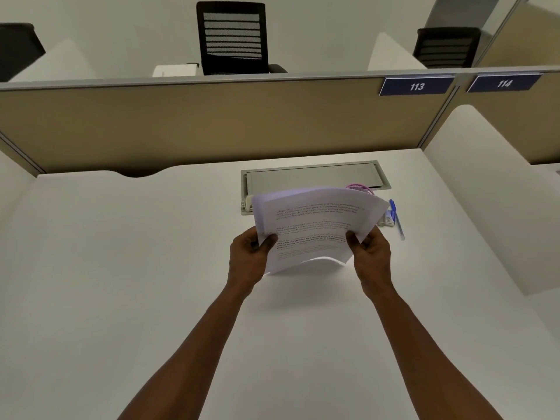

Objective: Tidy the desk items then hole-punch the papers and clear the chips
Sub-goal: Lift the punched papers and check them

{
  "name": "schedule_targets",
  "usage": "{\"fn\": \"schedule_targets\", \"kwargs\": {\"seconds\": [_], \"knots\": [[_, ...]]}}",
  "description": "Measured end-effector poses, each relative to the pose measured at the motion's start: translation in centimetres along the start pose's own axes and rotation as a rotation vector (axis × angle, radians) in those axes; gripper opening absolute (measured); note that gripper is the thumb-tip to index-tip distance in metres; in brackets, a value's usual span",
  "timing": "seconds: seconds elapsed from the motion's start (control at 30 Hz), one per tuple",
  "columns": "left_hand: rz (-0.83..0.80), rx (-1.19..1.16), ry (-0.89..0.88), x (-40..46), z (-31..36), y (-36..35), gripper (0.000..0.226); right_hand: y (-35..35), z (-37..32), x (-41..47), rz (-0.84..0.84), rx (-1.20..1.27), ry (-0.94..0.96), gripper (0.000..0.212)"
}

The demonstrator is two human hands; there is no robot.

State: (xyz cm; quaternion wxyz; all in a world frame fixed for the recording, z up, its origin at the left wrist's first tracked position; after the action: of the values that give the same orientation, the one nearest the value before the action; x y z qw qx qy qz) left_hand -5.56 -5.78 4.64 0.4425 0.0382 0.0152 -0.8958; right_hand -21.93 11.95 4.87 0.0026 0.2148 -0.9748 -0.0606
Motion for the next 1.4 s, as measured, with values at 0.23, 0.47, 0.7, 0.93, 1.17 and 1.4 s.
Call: {"fn": "schedule_targets", "kwargs": {"seconds": [0.23,0.47,0.7,0.93,1.17,1.4], "knots": [[0.041,0.006,0.015,0.1,-0.2,0.0,0.019,-0.2,0.7,0.0,-0.004,-0.027,-0.036,0.025],[0.089,0.024,-0.002,0.5,0.0,-0.1,0.019,-0.4,0.3,0.2,0.007,-0.03,-0.055,0.028],[0.085,0.011,-0.027,0.7,0.1,-0.1,0.02,-0.4,0.3,0.3,0.004,-0.053,-0.061,0.029],[0.065,0.021,-0.078,0.7,0.5,0.0,0.017,-0.6,-0.4,0.5,0.018,-0.038,-0.048,0.029],[0.068,0.037,-0.048,0.9,0.1,-0.3,0.016,-0.8,0.1,0.4,0.019,-0.015,-0.078,0.029],[0.049,0.055,-0.047,1.1,0.0,-0.2,0.019,-0.9,0.4,0.5,0.012,-0.031,-0.08,0.029]]}}
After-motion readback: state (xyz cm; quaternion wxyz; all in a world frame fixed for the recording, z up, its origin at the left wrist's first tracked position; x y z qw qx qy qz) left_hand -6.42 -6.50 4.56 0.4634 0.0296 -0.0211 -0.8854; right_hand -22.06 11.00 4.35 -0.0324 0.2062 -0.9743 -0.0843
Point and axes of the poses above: each hand's wrist, its own x-axis towards the middle knuckle, its own y-axis out of the back of the hand, z = x × y, the point moved 1 cm from there along x, towards the middle knuckle, and after that the axes turned 2 degrees about -x, right-handed, at the moved point
